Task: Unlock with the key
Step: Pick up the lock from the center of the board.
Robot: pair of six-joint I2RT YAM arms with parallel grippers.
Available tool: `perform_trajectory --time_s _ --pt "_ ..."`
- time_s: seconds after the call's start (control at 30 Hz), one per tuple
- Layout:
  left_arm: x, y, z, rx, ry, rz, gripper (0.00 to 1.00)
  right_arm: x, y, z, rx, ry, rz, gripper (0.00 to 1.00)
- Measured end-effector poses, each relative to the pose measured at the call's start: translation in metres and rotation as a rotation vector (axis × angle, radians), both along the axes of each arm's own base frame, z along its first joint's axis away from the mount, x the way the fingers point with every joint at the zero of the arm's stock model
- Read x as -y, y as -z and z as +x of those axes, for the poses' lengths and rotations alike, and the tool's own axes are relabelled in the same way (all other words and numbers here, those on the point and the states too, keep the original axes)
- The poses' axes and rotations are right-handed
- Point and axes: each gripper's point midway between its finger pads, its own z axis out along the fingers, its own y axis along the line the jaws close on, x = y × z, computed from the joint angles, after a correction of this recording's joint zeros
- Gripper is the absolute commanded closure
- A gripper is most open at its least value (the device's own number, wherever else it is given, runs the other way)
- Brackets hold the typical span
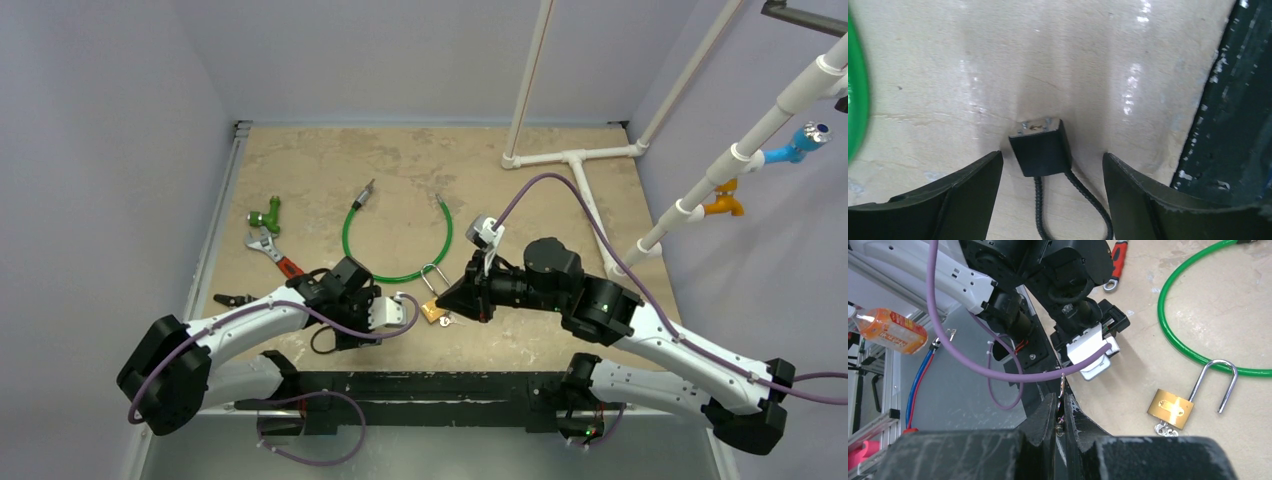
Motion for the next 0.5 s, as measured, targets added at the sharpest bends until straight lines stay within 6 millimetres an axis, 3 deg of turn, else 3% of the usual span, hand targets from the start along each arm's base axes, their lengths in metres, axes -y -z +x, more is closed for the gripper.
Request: perform_trajectory --time_s 0.13,0.2,0.33,0.37,0.43,0.5 --pt "0.002 0.0 0.013 0.052 -0.029 0.003 0.28 0.0 -0.006 0.002 0.002 0.011 0.01 1.0" --pt "0.002 0.0 0.015 0.057 -0.034 0.005 0.33 0.001 -0.012 0.003 0.008 0.014 0.02 1.0" --pt "0.004 0.002 0.011 0.039 -0.02 -0.001 0.54 0.001 -0.023 0.005 0.021 0.02 0.039 1.0" --pt "0.006 0.002 0.008 0.03 -0.007 -0.005 0.65 0.001 -0.026 0.006 0.023 0.022 0.041 1.0" --pt "0.009 0.002 0.003 0.023 0.024 -0.01 0.95 0.002 -0.029 0.007 0.024 0.028 0.042 1.0" --pt "0.013 0.002 0.001 0.031 0.063 -0.013 1.0 0.003 -0.029 0.009 0.024 0.031 0.036 1.0"
